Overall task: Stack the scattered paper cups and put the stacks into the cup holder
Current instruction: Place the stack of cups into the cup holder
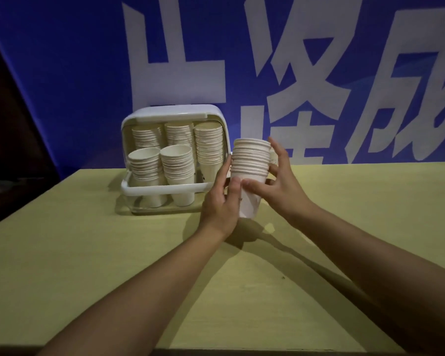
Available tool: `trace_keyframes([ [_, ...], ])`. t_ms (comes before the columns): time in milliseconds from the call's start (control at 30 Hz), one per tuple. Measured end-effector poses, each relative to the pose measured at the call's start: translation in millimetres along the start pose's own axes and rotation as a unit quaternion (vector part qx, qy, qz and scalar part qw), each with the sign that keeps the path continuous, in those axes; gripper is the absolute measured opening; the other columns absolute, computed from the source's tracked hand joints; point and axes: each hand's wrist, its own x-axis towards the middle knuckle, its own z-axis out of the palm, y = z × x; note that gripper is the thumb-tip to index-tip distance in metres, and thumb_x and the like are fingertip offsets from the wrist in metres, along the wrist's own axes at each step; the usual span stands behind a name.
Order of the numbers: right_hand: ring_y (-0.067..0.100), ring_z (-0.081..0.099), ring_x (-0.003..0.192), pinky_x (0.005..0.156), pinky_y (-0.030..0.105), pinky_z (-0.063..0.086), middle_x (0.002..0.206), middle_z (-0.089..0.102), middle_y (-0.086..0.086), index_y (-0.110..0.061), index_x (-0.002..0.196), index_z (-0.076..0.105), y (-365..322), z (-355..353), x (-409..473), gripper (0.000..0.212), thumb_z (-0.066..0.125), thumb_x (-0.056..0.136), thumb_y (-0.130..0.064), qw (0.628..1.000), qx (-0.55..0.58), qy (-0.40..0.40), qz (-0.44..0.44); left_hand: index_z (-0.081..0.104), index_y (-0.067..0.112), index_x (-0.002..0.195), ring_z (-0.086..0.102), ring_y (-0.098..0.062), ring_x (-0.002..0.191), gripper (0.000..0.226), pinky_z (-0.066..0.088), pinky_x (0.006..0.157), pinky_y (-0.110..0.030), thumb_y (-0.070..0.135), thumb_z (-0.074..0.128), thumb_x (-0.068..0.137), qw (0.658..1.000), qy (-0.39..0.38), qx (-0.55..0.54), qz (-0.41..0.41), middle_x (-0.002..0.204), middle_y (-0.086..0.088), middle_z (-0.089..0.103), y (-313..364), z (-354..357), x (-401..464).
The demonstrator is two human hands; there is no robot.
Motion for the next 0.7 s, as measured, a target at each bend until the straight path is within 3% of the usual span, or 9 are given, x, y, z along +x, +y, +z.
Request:
trace_keyframes([
  [67, 0.015, 0.055, 0.122, 0.093, 0.033, 0.057, 0.149, 0.041, 0.0, -0.05, 0.15, 0.01, -8.0, 3.3, 11.1, 0.102, 0.082, 0.08, -0.033, 1.0, -0.015, -0.005, -0.02, 0.032, 0.052, 0.15, 0.06, 0.007, 0.098, 0.046, 0.055, 0.084, -0.03, 0.049, 0.041, 0.105, 0.997, 0.018, 0.079, 0.014, 0.128, 0.018, 0.059, 3.8, -24.9, 4.3],
  [167, 0.017, 0.054, 0.126, 0.097, 0.035, 0.055, 0.152, 0.039, 0.002, -0.046, 0.151, 0.007, -19.1, 17.2, 30.9, 0.101, 0.08, 0.083, -0.03, 0.996, -0.059, 0.002, -0.066, 0.044, 0.045, 0.142, 0.063, -0.009, 0.09, 0.042, 0.057, 0.077, -0.039, 0.039, 0.054, 0.101, 0.978, 0.116, 0.169, 0.041, 0.116, 0.014, 0.061, -1.0, -71.0, 12.5],
  [233, 0.02, 0.049, 0.133, 0.103, 0.043, 0.052, 0.157, 0.034, 0.001, -0.046, 0.15, 0.005, -22.0, 29.2, 46.2, 0.101, 0.079, 0.082, -0.035, 0.989, -0.098, 0.013, -0.109, 0.051, 0.037, 0.137, 0.059, -0.017, 0.101, 0.044, 0.054, 0.085, -0.043, 0.031, 0.064, 0.096, 0.956, 0.19, 0.216, 0.054, 0.118, 0.008, 0.061, -10.8, -100.9, 21.8],
  [333, 0.024, 0.042, 0.14, 0.108, 0.048, 0.047, 0.16, 0.027, -0.001, -0.045, 0.151, 0.004, -16.3, 47.7, 67.1, 0.104, 0.081, 0.08, -0.04, 0.98, -0.143, 0.045, -0.133, 0.05, 0.034, 0.14, 0.045, -0.027, 0.127, 0.054, 0.036, 0.105, -0.047, 0.033, 0.069, 0.09, 0.918, 0.255, 0.304, -0.008, 0.141, 0.0, 0.052, -31.6, -137.0, 35.3],
  [433, 0.024, 0.039, 0.141, 0.109, 0.04, 0.043, 0.16, 0.025, 0.0, -0.037, 0.154, 0.009, -2.6, 65.5, 77.4, 0.105, 0.084, 0.08, -0.033, 0.977, -0.162, 0.053, -0.13, 0.039, 0.04, 0.148, 0.036, -0.025, 0.137, 0.067, 0.025, 0.113, -0.05, 0.043, 0.071, 0.089, 0.919, 0.225, 0.316, -0.065, 0.155, 0.001, 0.036, -51.2, -156.5, 39.3],
  [533, 0.024, 0.045, 0.135, 0.105, 0.035, 0.045, 0.156, 0.033, 0.002, -0.035, 0.153, 0.013, 8.0, 72.6, 81.1, 0.102, 0.084, 0.079, -0.032, 0.978, -0.165, 0.067, -0.106, 0.035, 0.047, 0.148, 0.037, -0.024, 0.133, 0.068, 0.029, 0.115, -0.053, 0.048, 0.07, 0.089, 0.934, 0.2, 0.28, -0.098, 0.156, 0.008, 0.032, -63.6, -159.1, 41.8],
  [700, 0.025, 0.051, 0.129, 0.098, 0.05, 0.054, 0.149, 0.039, 0.001, -0.037, 0.145, 0.025, 18.1, 70.5, 81.3, 0.087, 0.083, 0.079, -0.034, 0.982, -0.173, 0.022, -0.069, 0.034, 0.05, 0.146, 0.039, -0.025, 0.132, 0.064, 0.031, 0.114, -0.055, 0.045, 0.067, 0.092, 0.943, 0.197, 0.246, -0.103, 0.155, 0.008, 0.036, -70.2, -150.1, 49.7],
])
